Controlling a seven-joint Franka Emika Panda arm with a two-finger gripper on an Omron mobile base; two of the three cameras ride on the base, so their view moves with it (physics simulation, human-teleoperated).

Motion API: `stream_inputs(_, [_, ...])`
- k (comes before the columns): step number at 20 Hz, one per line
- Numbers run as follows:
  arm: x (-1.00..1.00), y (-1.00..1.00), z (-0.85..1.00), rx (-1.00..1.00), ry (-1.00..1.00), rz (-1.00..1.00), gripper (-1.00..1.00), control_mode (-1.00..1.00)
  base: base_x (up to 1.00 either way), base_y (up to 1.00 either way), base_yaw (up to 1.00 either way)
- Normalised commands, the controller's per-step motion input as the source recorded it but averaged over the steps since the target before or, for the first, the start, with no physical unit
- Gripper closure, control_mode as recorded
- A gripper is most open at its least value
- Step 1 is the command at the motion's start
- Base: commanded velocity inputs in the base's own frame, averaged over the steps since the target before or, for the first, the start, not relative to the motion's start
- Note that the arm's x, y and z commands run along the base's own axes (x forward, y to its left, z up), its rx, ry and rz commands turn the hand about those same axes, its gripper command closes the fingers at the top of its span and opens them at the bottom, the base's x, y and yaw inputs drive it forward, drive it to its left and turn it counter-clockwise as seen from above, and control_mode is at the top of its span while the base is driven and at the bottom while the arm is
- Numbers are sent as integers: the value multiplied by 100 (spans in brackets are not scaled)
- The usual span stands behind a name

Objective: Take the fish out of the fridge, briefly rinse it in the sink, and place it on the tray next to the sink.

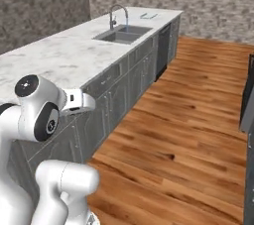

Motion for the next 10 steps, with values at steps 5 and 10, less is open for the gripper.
stream_inputs(5, [0,0,0,0,0,0,100,100,100,-85,10])
stream_inputs(10, [0,0,0,0,0,0,100,100,100,-65,1])
